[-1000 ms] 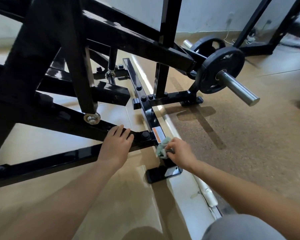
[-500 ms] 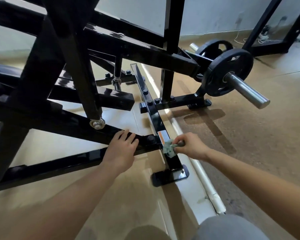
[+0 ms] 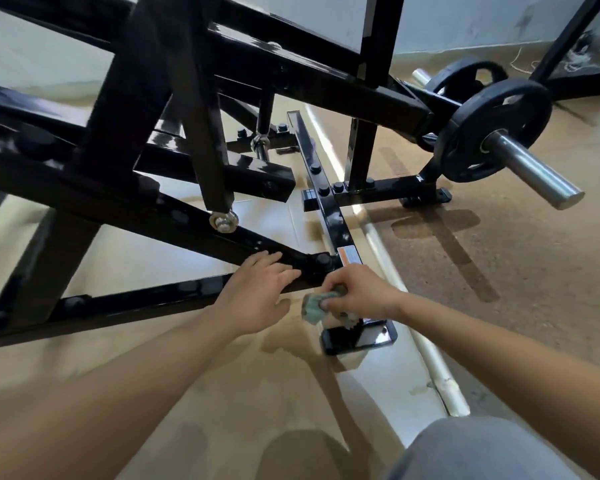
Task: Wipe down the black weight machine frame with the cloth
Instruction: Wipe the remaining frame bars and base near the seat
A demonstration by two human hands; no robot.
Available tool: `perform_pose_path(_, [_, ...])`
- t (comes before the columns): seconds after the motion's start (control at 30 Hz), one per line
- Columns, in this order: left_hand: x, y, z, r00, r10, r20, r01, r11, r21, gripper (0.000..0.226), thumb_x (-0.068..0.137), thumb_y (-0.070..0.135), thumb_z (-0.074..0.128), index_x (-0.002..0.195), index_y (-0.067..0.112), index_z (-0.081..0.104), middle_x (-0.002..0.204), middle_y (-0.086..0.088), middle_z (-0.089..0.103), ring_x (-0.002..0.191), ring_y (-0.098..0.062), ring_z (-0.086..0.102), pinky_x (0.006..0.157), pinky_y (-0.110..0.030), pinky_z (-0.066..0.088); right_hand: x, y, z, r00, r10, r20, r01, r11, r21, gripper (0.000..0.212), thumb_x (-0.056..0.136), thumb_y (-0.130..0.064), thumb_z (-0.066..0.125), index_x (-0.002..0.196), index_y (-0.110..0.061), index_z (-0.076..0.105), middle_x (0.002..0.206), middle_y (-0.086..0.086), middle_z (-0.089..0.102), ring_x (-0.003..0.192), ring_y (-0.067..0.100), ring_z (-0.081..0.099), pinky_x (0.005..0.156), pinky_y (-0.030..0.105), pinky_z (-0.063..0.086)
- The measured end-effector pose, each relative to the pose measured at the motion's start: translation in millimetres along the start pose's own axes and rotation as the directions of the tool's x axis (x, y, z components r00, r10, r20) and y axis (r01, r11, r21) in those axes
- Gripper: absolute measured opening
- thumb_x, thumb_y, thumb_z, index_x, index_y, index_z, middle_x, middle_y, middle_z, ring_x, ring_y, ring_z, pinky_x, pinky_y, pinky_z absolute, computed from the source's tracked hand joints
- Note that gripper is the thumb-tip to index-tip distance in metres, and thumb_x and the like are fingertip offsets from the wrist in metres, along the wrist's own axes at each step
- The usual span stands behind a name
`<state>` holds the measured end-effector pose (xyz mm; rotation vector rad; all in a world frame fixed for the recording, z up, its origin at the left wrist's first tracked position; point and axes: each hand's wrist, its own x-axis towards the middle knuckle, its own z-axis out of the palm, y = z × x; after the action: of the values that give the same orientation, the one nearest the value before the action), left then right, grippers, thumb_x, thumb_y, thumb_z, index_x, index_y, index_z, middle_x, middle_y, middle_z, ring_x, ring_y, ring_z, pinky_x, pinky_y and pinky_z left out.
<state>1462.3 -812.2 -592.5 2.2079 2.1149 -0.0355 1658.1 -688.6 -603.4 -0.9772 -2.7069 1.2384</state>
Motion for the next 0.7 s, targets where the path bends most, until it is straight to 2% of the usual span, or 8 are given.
perform_pose_path(0.07, [-19,-3,-14,0.998,-0.051,-0.029,0.042,0.962,-0.269,0.053,0.094,0.040,0.062,0.145,0.029,0.054,0.144,0.006,0.058,0.145,-0.020,0.038,0.116,-0.044,0.036,6,-29,-3,0.998,-0.049,-0.032,0.053,0.991,0.121,0.012,0.086,-0.032,0.078,0.082,-0.025,0.070,0.079,-0.006,0.070,0.074,0.008,0.066,0.072,0.028,0.054])
perform_pose_path(0.13, [-42,-7,-29,0.991,-0.135,0.013,0.122,0.839,-0.530,0.042,0.085,0.042,0.066,0.127,0.036,0.065,0.118,0.011,0.069,0.119,-0.015,0.058,0.098,-0.046,0.051,12,-58,2,0.995,-0.096,-0.034,0.101,0.974,0.203,0.017,0.088,-0.032,0.077,0.084,-0.018,0.068,0.080,0.002,0.072,0.072,0.013,0.068,0.069,0.033,0.057])
perform_pose_path(0.2, [-66,-10,-45,0.974,-0.203,0.098,0.202,0.595,-0.778,0.035,0.077,0.036,0.068,0.113,0.034,0.071,0.102,0.008,0.072,0.100,-0.014,0.067,0.090,-0.047,0.056,17,-84,9,0.990,-0.137,-0.034,0.141,0.961,0.236,0.019,0.090,-0.029,0.076,0.085,-0.012,0.068,0.080,0.006,0.071,0.068,0.012,0.067,0.060,0.028,0.057])
perform_pose_path(0.27, [-89,-16,-58,0.953,-0.250,0.172,0.253,0.342,-0.905,0.039,0.073,0.035,0.068,0.112,0.029,0.073,0.103,0.002,0.074,0.098,-0.016,0.070,0.089,-0.038,0.058,16,-108,17,0.985,-0.172,-0.023,0.171,0.949,0.264,0.019,0.090,-0.027,0.076,0.085,-0.010,0.068,0.079,0.005,0.070,0.068,0.010,0.067,0.060,0.026,0.057])
perform_pose_path(0.33, [-111,-23,-67,0.934,-0.296,0.202,0.273,0.221,-0.936,0.033,0.078,0.036,0.070,0.111,0.028,0.073,0.103,0.003,0.076,0.099,-0.012,0.071,0.084,-0.027,0.058,14,-127,26,0.983,-0.179,0.032,0.159,0.930,0.332,0.020,0.090,-0.025,0.076,0.086,-0.007,0.066,0.080,0.008,0.071,0.072,0.016,0.072,0.064,0.032,0.061])
perform_pose_path(0.5, [-159,-45,-76,0.895,-0.438,0.088,0.256,0.341,-0.905,0.009,0.093,0.015,0.072,0.089,0.008,0.076,0.074,0.005,0.071,0.072,-0.005,0.064,0.069,-0.019,0.049,6,-183,37,0.970,-0.211,0.122,0.146,0.904,0.401,0.037,0.090,-0.021,0.075,0.087,0.007,0.052,0.077,0.014,0.065,0.076,0.021,0.074,0.067,0.034,0.062])
perform_pose_path(0.6, [-180,-71,-88,0.872,-0.489,0.029,0.234,0.364,-0.902,0.014,0.097,0.016,0.068,0.093,0.013,0.081,0.085,-0.002,0.078,0.084,-0.023,0.071,0.079,-0.034,0.054,9,-218,37,0.959,-0.276,0.063,0.254,0.938,0.237,0.028,0.089,-0.027,0.076,0.086,-0.005,0.059,0.080,0.014,0.067,0.069,0.011,0.064,0.065,0.027,0.053])
perform_pose_path(0.7, [-196,-98,-99,0.849,-0.528,-0.029,0.176,0.334,-0.926,0.016,0.097,0.012,0.065,0.098,0.014,0.082,0.089,-0.003,0.079,0.089,-0.023,0.074,0.089,-0.038,0.059,17,-243,42,0.944,-0.330,-0.026,0.331,0.937,0.112,0.014,0.087,-0.024,0.078,0.081,-0.022,0.065,0.078,-0.001,0.068,0.073,0.017,0.063,0.066,0.040,0.056])
